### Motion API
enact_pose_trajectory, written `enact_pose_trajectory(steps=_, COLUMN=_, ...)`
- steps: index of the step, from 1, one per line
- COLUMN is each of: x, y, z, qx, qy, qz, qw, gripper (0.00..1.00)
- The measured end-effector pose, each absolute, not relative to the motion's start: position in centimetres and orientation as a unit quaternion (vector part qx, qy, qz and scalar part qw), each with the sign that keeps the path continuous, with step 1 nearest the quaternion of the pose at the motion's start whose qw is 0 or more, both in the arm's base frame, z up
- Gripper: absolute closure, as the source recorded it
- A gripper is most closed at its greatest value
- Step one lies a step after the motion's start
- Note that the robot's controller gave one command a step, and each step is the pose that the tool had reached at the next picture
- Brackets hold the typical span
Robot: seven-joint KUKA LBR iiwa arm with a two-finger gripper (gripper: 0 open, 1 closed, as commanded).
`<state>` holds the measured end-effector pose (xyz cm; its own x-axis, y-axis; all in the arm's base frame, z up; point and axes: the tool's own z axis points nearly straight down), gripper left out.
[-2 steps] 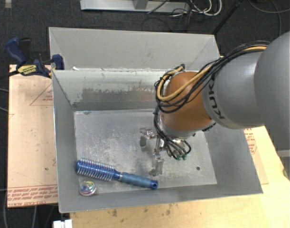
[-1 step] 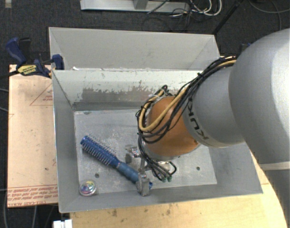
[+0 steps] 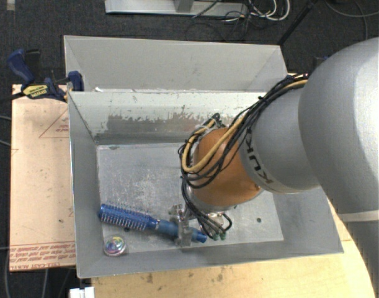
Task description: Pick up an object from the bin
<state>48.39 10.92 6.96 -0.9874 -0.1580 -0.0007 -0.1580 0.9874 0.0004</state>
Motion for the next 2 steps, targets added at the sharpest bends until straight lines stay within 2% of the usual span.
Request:
enact_pose_trajectory(steps=1, x=48.9, y=8.8, z=18.7, qx=-0.070, qy=0.998, qz=0.000, qw=0.005, gripper=1.00)
enact_pose_trajectory(steps=2, x=52.8, y=8.3, z=25.6, qx=-0.081, qy=0.997, qz=0.000, qw=0.006, gripper=1.00)
